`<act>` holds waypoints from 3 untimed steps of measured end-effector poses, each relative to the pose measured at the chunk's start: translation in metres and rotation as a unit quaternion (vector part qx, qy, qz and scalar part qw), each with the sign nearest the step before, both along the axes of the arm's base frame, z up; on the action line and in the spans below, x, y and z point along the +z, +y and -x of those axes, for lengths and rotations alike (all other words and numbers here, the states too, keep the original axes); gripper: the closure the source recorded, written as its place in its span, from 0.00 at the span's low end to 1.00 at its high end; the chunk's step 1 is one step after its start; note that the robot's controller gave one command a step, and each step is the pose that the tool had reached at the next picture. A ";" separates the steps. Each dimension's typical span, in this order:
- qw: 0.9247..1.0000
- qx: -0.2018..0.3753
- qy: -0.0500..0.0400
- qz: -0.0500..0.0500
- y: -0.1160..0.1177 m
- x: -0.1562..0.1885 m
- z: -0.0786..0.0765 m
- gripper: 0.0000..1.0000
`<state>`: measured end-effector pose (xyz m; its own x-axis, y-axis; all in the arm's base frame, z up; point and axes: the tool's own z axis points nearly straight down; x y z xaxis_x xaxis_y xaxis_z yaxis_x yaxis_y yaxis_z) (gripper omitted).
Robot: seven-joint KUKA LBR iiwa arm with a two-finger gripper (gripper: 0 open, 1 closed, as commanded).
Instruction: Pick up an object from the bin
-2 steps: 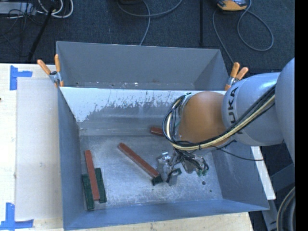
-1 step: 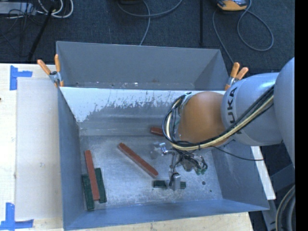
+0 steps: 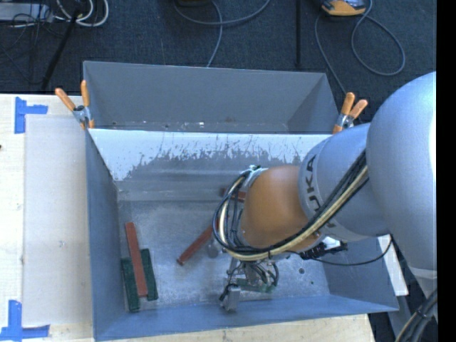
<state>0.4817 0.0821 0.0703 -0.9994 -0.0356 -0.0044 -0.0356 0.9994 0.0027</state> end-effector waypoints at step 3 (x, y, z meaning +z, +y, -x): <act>0.866 0.501 0.002 0.001 0.098 0.027 -0.086 0.00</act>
Offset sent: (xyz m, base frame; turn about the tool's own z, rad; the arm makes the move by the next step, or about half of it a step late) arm -0.0081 0.0352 0.0718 -0.3973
